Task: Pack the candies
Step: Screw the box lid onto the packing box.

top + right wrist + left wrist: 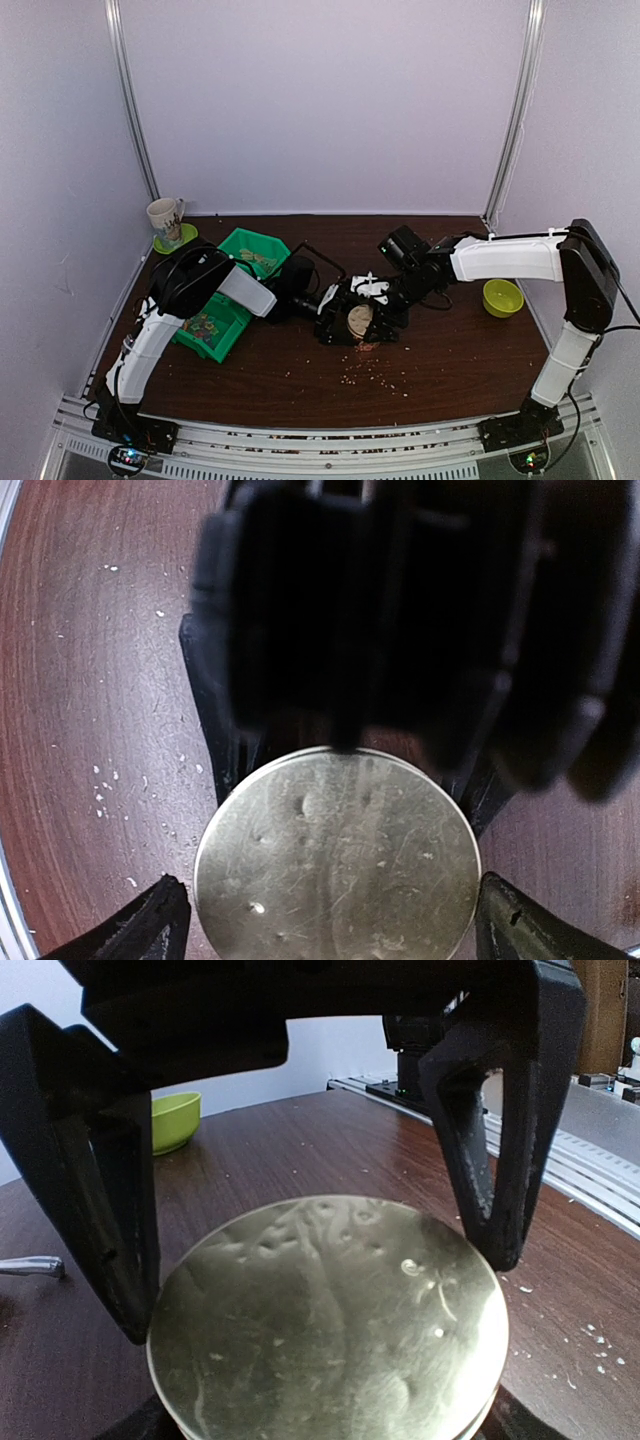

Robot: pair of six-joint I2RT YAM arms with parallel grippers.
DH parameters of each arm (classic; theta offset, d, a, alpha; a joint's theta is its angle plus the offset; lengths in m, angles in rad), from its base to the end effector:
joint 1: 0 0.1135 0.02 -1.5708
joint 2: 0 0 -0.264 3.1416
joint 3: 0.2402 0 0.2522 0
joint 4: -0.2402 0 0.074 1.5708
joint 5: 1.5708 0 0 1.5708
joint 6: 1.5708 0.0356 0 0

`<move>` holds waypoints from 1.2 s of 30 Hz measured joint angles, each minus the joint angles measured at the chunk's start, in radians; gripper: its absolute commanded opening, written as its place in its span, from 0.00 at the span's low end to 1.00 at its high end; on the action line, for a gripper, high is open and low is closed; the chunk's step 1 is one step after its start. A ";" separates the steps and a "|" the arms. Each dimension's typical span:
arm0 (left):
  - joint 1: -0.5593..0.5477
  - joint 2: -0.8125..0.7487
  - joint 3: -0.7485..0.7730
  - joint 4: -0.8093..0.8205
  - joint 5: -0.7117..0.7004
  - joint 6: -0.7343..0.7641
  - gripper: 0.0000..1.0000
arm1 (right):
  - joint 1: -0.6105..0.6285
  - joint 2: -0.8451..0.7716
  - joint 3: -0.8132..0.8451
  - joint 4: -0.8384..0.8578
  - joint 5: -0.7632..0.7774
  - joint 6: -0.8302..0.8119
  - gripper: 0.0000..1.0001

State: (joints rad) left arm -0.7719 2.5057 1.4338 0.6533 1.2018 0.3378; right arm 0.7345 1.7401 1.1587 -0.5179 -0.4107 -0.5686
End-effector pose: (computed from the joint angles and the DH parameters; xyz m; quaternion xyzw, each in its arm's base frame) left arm 0.3220 -0.3597 0.0486 0.6262 0.4257 -0.5598 0.3367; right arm 0.2507 0.2455 0.1943 -0.6151 0.7280 0.2165 0.2115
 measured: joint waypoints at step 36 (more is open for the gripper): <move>-0.004 0.013 -0.013 0.137 -0.166 -0.182 0.67 | 0.001 0.001 0.008 0.039 0.141 0.309 0.86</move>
State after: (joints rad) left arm -0.7761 2.5183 1.4204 0.7898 1.0355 0.1562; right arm 0.7357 1.7412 1.1671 -0.4786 -0.2699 -0.2596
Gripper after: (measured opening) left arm 0.782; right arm 0.856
